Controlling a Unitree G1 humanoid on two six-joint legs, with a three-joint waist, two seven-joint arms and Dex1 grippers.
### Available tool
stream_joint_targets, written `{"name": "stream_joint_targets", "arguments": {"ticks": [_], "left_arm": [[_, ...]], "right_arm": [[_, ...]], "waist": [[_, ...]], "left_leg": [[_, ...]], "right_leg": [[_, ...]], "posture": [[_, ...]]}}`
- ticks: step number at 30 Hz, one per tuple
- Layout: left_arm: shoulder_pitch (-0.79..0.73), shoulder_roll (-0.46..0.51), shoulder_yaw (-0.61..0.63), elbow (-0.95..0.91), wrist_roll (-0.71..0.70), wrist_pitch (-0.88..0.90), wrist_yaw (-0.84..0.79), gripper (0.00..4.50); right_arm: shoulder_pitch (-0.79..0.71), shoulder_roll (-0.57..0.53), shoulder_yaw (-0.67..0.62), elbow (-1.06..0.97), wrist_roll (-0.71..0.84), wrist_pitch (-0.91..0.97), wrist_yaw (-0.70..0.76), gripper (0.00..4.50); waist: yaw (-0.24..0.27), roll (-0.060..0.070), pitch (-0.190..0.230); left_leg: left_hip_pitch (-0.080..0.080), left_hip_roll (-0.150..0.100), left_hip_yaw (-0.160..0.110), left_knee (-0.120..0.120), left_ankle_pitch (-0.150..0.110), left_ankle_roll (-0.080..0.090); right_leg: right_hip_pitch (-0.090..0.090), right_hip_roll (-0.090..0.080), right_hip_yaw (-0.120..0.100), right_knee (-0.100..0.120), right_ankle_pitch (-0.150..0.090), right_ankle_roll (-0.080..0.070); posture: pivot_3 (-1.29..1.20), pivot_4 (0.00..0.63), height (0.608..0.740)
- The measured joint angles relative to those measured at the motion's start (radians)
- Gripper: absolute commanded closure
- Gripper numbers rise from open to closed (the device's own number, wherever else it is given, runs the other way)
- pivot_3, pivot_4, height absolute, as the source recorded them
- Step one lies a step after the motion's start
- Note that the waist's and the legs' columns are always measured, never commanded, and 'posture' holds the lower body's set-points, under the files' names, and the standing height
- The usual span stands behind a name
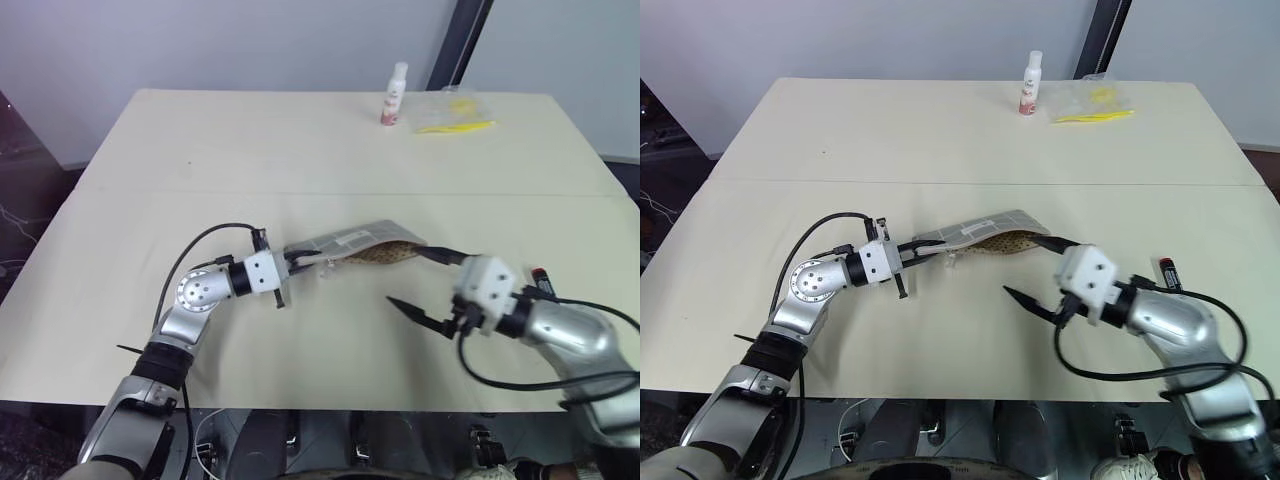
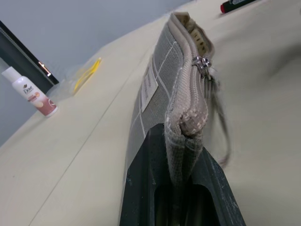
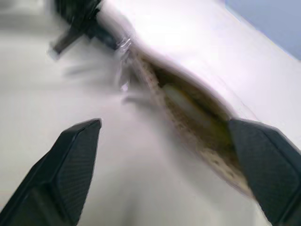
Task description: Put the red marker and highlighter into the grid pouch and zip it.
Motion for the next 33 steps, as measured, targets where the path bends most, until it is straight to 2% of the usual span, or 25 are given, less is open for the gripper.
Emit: {"name": "stream_joint_targets", "arguments": {"ticks": [6, 16, 19, 22, 25, 26, 28, 33], "left_arm": [[0.003, -0.021, -0.006, 0.029, 0.008, -0.022, 0.009, 4.5], [-0.045, -0.043, -0.008, 0.115, 0.009, -0.083, -0.024, 4.5], [-0.052, -0.051, -0.009, 0.133, 0.011, -0.098, -0.028, 4.5], [-0.054, -0.053, -0.009, 0.135, 0.012, -0.109, -0.029, 4.5], [-0.054, -0.053, -0.009, 0.135, 0.017, -0.115, -0.029, 4.5], [-0.054, -0.052, -0.009, 0.135, 0.017, -0.116, -0.029, 4.5], [-0.054, -0.051, -0.009, 0.135, 0.017, -0.117, -0.029, 4.5], [-0.054, -0.05, -0.009, 0.135, 0.019, -0.117, -0.028, 4.5]], "right_arm": [[0.107, -0.004, -0.272, 0.114, -0.053, 0.222, -0.206, 0.05], [0.294, 0.041, -0.409, 0.189, -0.063, 0.355, -0.263, 0.05], [0.263, 0.099, -0.423, 0.222, -0.019, 0.423, -0.279, 0.96], [0.218, 0.113, -0.438, 0.251, 0.019, 0.464, -0.287, 2.4], [0.196, 0.109, -0.439, 0.261, 0.025, 0.47, -0.287, 4.03], [0.193, 0.105, -0.435, 0.261, 0.025, 0.468, -0.285, 4.22], [0.203, 0.077, -0.405, 0.258, 0.016, 0.416, -0.243, 4.22], [0.209, -0.021, -0.356, 0.103, 0.048, 0.188, -0.019, 4.22]], "waist": [[0.004, 0.0, 0.0], [0.0, 0.0, 0.0], [-0.001, 0.0, -0.001], [0.0, 0.0, -0.001], [0.001, 0.0, -0.001], [0.001, 0.0, -0.001], [0.001, 0.001, -0.001], [-0.001, 0.001, 0.0]], "left_leg": [[0.0, -0.001, 0.001, 0.0, 0.0, 0.0], [0.0, 0.0, 0.003, -0.001, 0.0, 0.001], [0.001, 0.0, 0.004, 0.0, 0.0, 0.001], [0.0, 0.001, 0.005, 0.0, 0.0, 0.001], [0.0, 0.001, 0.007, 0.0, 0.0, 0.002], [0.0, 0.0, 0.007, 0.0, 0.0, 0.002], [0.0, 0.0, 0.008, 0.0, 0.0, 0.002], [0.0, 0.002, 0.01, 0.0, 0.0, 0.003]], "right_leg": [[-0.001, -0.001, 0.0, -0.001, 0.0, -0.002], [-0.001, -0.001, 0.0, -0.001, 0.0, 0.0], [-0.001, -0.001, 0.0, -0.001, 0.0, 0.0], [-0.001, -0.002, 0.0, -0.001, 0.001, 0.0], [-0.002, -0.002, 0.0, -0.001, 0.001, 0.0], [-0.002, -0.002, 0.0, -0.001, 0.001, 0.001], [-0.003, -0.002, 0.001, -0.001, 0.001, 0.001], [-0.003, 0.0, 0.002, -0.001, 0.003, 0.004]], "posture": [[0.0, 0.15, 0.74], [0.0, 0.15, 0.74], [0.0, 0.15, 0.74], [0.0, 0.15, 0.74], [0.0, 0.15, 0.74], [0.0, 0.15, 0.74], [0.0, 0.15, 0.74], [0.0, 0.15, 0.74]]}}
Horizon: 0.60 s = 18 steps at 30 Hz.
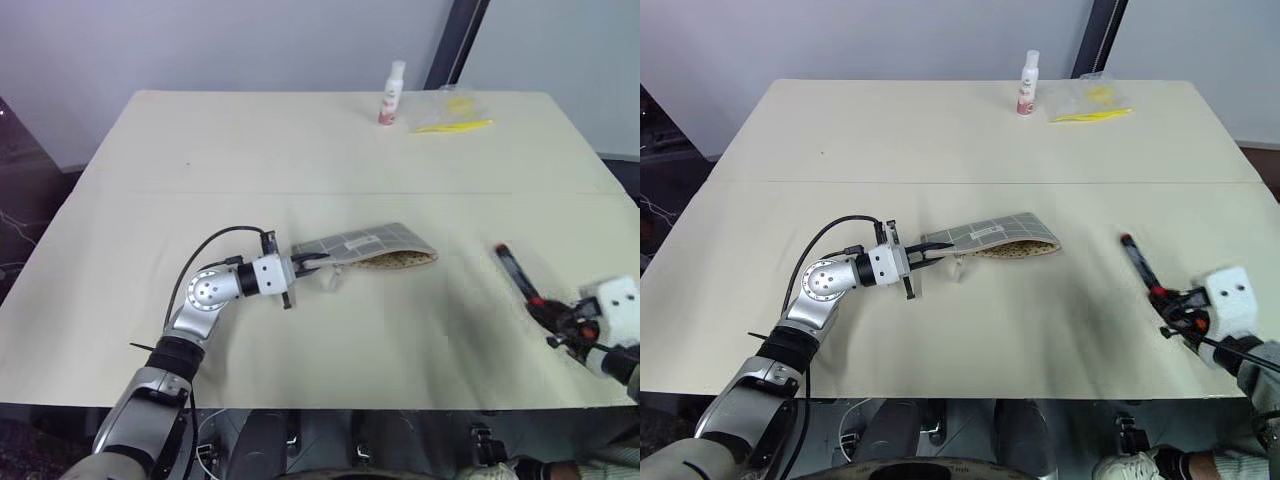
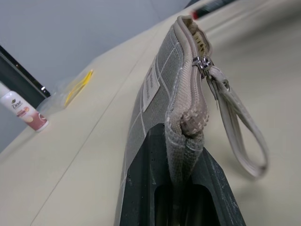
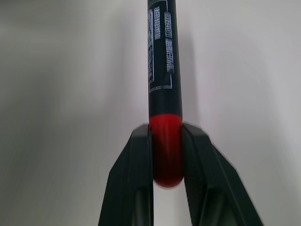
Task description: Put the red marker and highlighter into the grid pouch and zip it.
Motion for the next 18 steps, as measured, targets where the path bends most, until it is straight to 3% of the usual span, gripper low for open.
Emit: {"name": "stream_joint_targets", "arguments": {"ticks": [4, 7, 12, 18], "left_arm": [[0.003, 0.002, 0.0, 0.0, 0.0, -0.001, 0.0, 4.5], [0.004, 0.001, 0.0, -0.003, 0.002, -0.001, 0.004, 4.5], [0.006, -0.001, 0.0, -0.025, 0.014, 0.006, 0.014, 4.5], [0.007, 0.005, -0.034, -0.064, 0.023, 0.008, 0.001, 4.5]], "right_arm": [[-0.011, -0.067, 0.031, -0.116, 0.023, -0.091, 0.113, 4.22], [0.032, -0.135, 0.105, -0.127, -0.06, -0.168, 0.164, 4.22], [0.023, -0.153, 0.2, -0.05, -0.193, -0.25, 0.159, 4.22], [-0.094, -0.151, 0.249, 0.023, -0.229, -0.254, 0.117, 4.22]], "waist": [[0.006, -0.002, 0.0], [0.006, -0.003, 0.001], [0.003, -0.003, 0.001], [0.002, -0.003, 0.001]], "left_leg": [[0.0, 0.0, 0.0, 0.001, 0.0, 0.0], [0.0, 0.0, 0.001, 0.001, -0.001, 0.001], [0.0, 0.0, 0.002, 0.002, -0.001, 0.001], [0.0, 0.001, 0.003, 0.001, -0.001, 0.001]], "right_leg": [[0.001, 0.0, 0.0, 0.0, 0.0, 0.0], [0.001, -0.002, 0.0, -0.001, 0.0, 0.0], [0.001, -0.003, 0.0, -0.001, 0.0, -0.001], [0.0, -0.003, 0.0, -0.001, 0.0, 0.0]], "posture": [[0.0, 0.15, 0.74], [0.0, 0.15, 0.74], [0.0, 0.15, 0.74], [0.0, 0.15, 0.74]]}}
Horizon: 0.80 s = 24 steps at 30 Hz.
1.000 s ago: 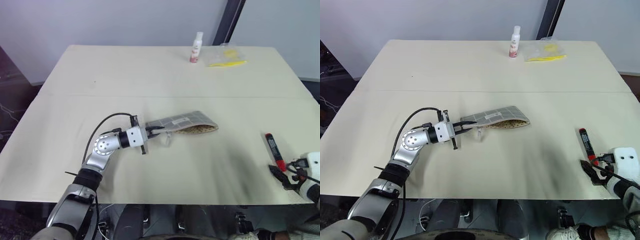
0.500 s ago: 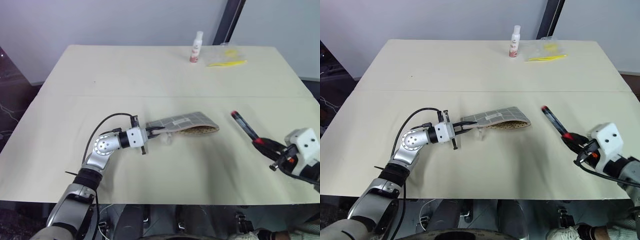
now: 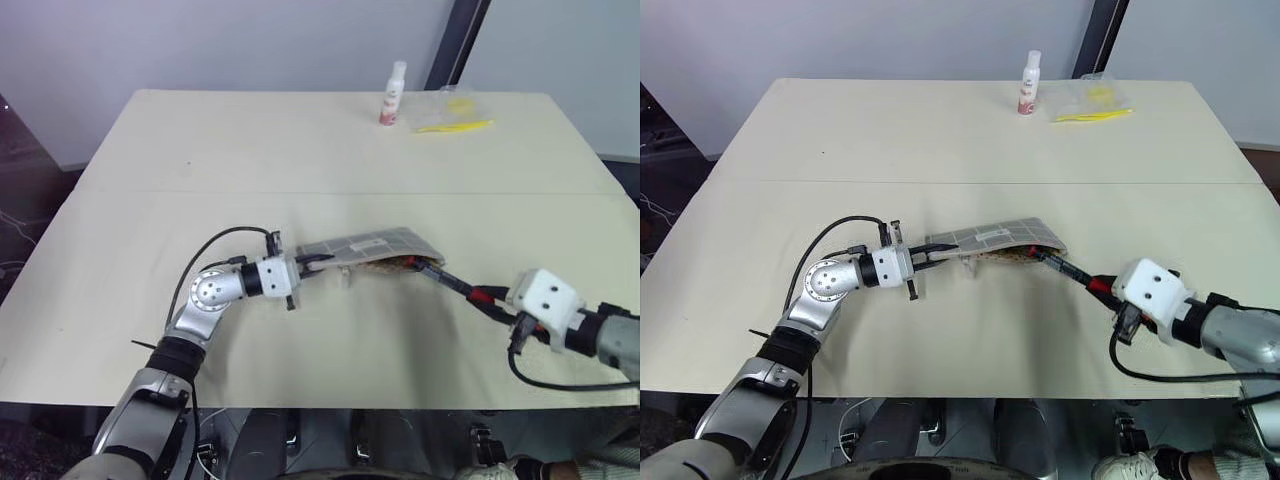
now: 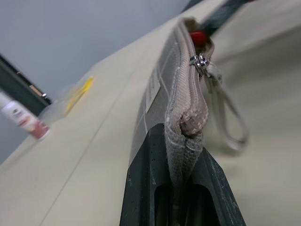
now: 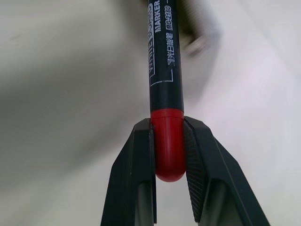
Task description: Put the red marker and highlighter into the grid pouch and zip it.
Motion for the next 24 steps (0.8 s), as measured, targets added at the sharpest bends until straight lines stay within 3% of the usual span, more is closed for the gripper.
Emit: {"name": "stream_joint_targets", "arguments": {"ticks": [6, 10, 19, 24], "left_arm": [[-0.025, 0.014, -0.004, -0.011, 0.002, 0.013, -0.004, 4.5], [-0.047, -0.001, -0.02, -0.02, 0.008, 0.025, -0.005, 4.5], [-0.065, 0.014, -0.031, -0.018, -0.004, 0.043, -0.033, 4.5], [-0.065, 0.012, -0.031, -0.018, -0.004, 0.066, -0.032, 4.5]], "right_arm": [[-0.062, -0.048, 0.095, 0.006, -0.074, -0.008, 0.004, 4.22], [-0.228, -0.077, 0.274, 0.002, -0.201, -0.027, -0.002, 4.22], [-0.555, 0.08, 0.616, 0.077, -0.453, 0.031, -0.068, 4.22], [-0.536, 0.094, 0.61, 0.115, -0.468, -0.05, -0.095, 1.7]], "waist": [[0.0, 0.0, 0.0], [-0.003, 0.0, 0.0], [-0.001, 0.0, 0.0], [0.001, 0.0, 0.0]], "left_leg": [[0.0, 0.0, 0.001, 0.001, 0.0, 0.0], [0.0, 0.002, 0.002, 0.002, 0.0, 0.0], [-0.001, 0.003, 0.004, 0.002, 0.0, 0.001], [-0.002, 0.003, 0.005, 0.006, -0.002, 0.004]], "right_leg": [[0.0, 0.0, 0.0, 0.0, 0.0, 0.0], [-0.001, 0.0, 0.0, 0.0, 0.001, -0.001], [-0.003, 0.0, -0.001, 0.001, 0.001, -0.001], [-0.001, 0.0, -0.002, 0.0, 0.002, 0.001]], "posture": [[0.0, 0.15, 0.74], [0.0, 0.15, 0.74], [0.0, 0.15, 0.74], [0.0, 0.15, 0.74]]}}
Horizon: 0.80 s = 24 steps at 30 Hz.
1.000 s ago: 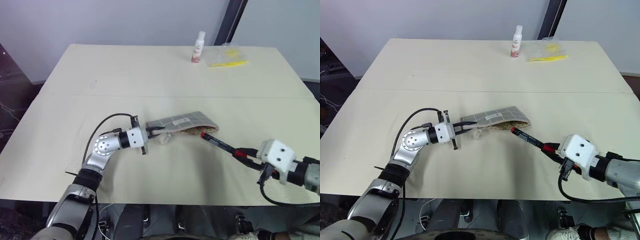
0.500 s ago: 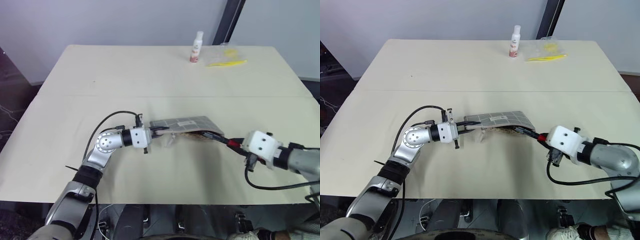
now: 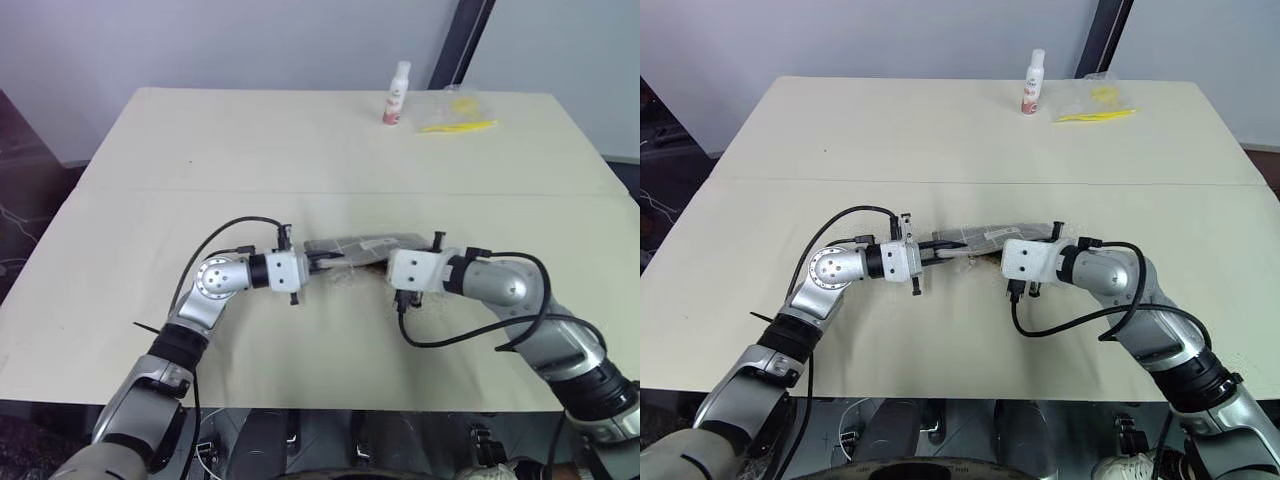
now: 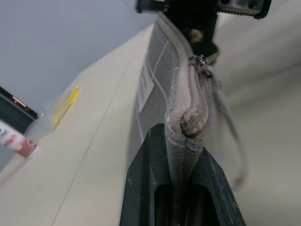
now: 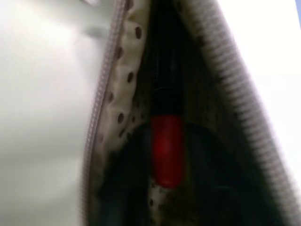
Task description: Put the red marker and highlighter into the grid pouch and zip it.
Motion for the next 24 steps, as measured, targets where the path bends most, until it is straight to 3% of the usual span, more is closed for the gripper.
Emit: {"name": "stream_joint_targets", "arguments": {"ticks": [3, 12, 14, 18, 24], "left_arm": [[0.002, -0.007, -0.001, -0.007, 0.001, 0.007, 0.009, 4.5], [0.022, 0.004, 0.0, -0.005, 0.021, 0.009, 0.041, 4.5], [0.021, 0.004, -0.002, 0.003, 0.038, -0.003, 0.049, 4.5], [0.006, -0.006, -0.013, 0.003, 0.066, -0.016, 0.055, 4.5], [-0.021, 0.008, -0.016, 0.006, 0.089, -0.048, 0.051, 4.5]], "right_arm": [[0.065, 0.025, -0.105, -0.025, 0.075, -0.017, -0.019, 0.21], [0.401, 0.158, -0.53, -0.315, 0.728, 0.3, 0.048, 0.21], [0.495, 0.19, -0.517, -0.315, 0.79, 0.351, 0.044, 0.21], [0.52, 0.249, -0.413, -0.303, 0.823, 0.424, -0.023, 0.21], [0.392, 0.371, -0.296, -0.141, 0.755, 0.432, -0.168, 0.21]], "waist": [[-0.001, 0.0, 0.0], [0.0, 0.0, 0.0], [-0.003, 0.0, 0.0], [-0.012, 0.0, 0.0], [-0.015, 0.0, 0.0]], "left_leg": [[0.0, 0.0, 0.0, 0.002, -0.001, 0.001], [0.001, 0.002, 0.0, 0.003, -0.002, 0.0], [0.001, 0.002, 0.0, 0.003, -0.002, 0.0], [0.002, 0.006, 0.005, 0.003, -0.003, -0.001], [0.001, 0.007, 0.007, 0.003, -0.003, -0.001]], "right_leg": [[0.001, 0.0, 0.0, 0.0, 0.001, 0.002], [0.003, 0.0, 0.0, 0.0, 0.002, 0.002], [0.002, -0.001, 0.001, -0.001, 0.002, 0.001], [-0.001, -0.001, 0.0, 0.0, 0.003, -0.004], [-0.003, -0.001, 0.0, 0.0, 0.004, -0.005]], "posture": [[0.0, 0.15, 0.74], [0.0, 0.15, 0.74], [0.0, 0.15, 0.74], [0.0, 0.15, 0.74], [0.0, 0.15, 0.74]]}}
